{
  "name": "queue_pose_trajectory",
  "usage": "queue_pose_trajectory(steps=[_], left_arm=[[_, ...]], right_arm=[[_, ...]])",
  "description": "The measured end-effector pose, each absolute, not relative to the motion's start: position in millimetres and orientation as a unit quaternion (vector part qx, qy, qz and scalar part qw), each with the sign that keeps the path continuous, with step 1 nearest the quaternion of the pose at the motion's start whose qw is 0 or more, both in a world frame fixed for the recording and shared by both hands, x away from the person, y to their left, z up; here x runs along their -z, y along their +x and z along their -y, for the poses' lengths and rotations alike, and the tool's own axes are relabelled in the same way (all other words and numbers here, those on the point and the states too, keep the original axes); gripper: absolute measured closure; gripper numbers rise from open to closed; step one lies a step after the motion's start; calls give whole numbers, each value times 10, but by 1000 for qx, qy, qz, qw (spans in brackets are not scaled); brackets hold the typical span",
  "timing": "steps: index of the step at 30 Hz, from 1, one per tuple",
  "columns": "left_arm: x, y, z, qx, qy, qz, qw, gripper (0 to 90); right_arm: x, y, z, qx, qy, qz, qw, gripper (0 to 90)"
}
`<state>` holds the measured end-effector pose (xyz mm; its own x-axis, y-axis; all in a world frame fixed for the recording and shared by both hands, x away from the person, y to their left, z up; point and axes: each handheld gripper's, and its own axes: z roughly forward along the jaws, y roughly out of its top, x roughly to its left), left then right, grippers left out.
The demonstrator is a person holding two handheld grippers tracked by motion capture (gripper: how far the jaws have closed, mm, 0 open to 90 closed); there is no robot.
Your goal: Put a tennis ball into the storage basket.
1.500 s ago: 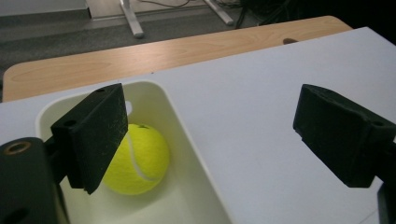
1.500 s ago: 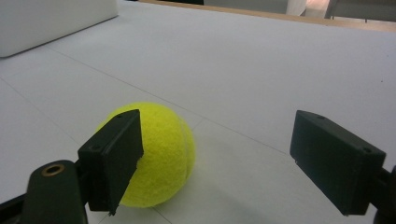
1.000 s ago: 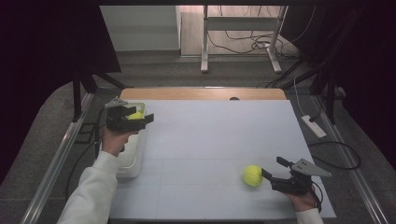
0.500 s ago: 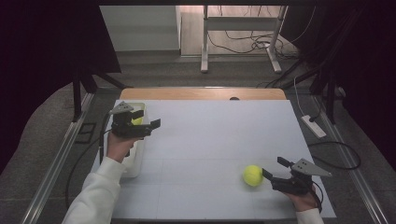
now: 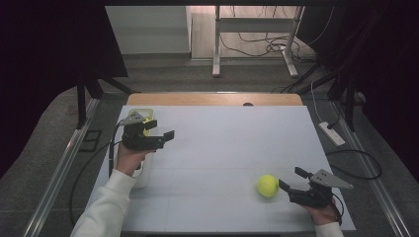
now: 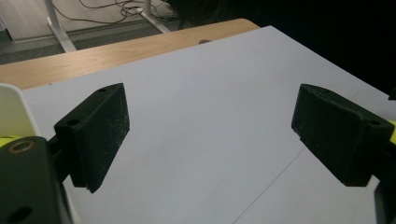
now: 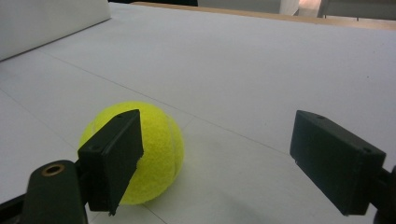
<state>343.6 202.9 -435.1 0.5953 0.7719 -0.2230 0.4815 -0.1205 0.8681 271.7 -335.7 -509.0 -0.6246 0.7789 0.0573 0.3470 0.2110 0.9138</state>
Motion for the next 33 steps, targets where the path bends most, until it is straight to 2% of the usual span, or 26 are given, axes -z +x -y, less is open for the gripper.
queue_pose_trajectory(steps=[33], left_arm=[[4397,3249,-1721,-110,761,-375,518,126]], right_arm=[[5090,2712,3340,-501,373,-750,216,167]])
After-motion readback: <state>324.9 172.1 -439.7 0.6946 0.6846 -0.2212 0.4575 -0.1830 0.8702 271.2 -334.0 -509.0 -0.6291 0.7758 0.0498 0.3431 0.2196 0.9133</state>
